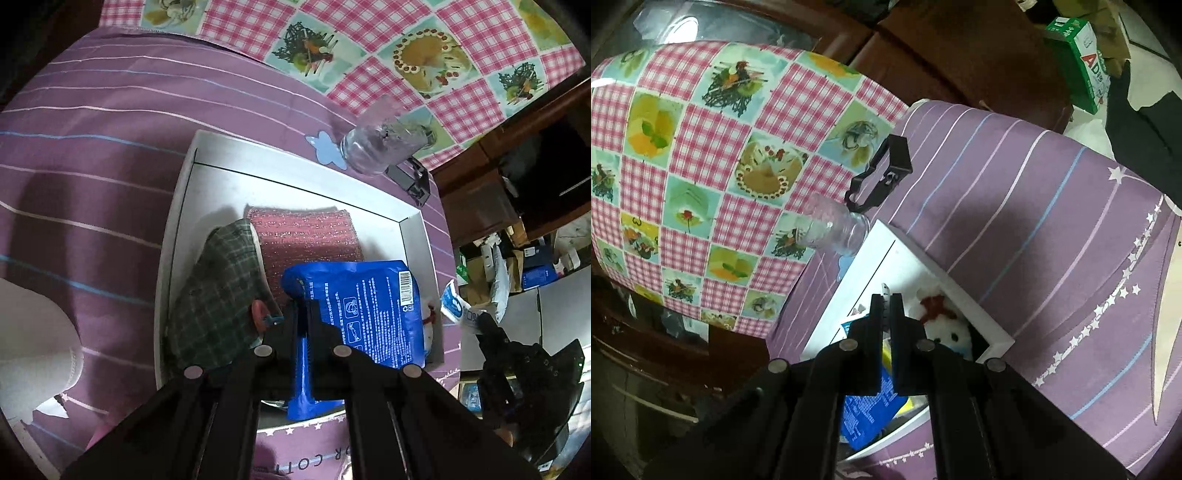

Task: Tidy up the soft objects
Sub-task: 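Lower the blue bag into the white box with both tools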

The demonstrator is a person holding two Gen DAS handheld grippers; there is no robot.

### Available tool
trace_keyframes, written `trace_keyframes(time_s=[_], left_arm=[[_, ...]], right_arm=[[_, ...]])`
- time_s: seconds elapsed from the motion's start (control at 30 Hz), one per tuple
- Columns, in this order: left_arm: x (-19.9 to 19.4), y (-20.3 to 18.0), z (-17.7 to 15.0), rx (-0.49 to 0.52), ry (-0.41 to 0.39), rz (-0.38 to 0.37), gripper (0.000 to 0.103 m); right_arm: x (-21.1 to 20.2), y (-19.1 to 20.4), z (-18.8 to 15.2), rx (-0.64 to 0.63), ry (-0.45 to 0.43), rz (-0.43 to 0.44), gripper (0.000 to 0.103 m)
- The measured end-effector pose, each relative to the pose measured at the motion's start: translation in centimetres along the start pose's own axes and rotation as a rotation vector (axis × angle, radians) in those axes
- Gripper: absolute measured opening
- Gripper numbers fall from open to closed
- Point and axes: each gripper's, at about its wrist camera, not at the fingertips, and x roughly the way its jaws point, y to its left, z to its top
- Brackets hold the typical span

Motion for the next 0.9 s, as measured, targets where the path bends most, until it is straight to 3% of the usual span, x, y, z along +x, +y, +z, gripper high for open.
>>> trace_keyframes(time_s=[0.13, 0.3, 0.43, 0.47, 0.7, 0.9], left_arm=[[-0.3, -0.1, 0.0, 0.008, -0.012, -0.002, 0.004], [-1.5, 0.3, 0.2, -0.015, -0.050, 0.006, 0.015], [-2.4, 0.1, 0.2, -0.001, -0.093, 0.029, 0.052], [-2.7, -0.2, 0.1, 0.010, -0.108, 0.038, 0.054], [-3.1, -2.9, -0.9, 0.159, -0.168, 0.141, 0.054], [-2.5, -5.1, -1.9, 0.267, -0.154, 0.132, 0.054]], right_arm=[[0.1, -0.2, 0.1, -0.002, -0.021, 0.001, 0.004], [-0.4, -0.2, 0.3, -0.025, -0.086, 0.012, 0.004], [0.1, 0.1, 0.0, -0.056, -0.113, -0.022, 0.004], [0.3, 0.2, -0.2, -0.065, -0.119, -0.032, 0.004], [1.3, 0.9, -0.9, -0.138, -0.148, -0.089, 0.004], [2.2, 1.4, -1.1, -0.189, -0.114, -0.101, 0.004]])
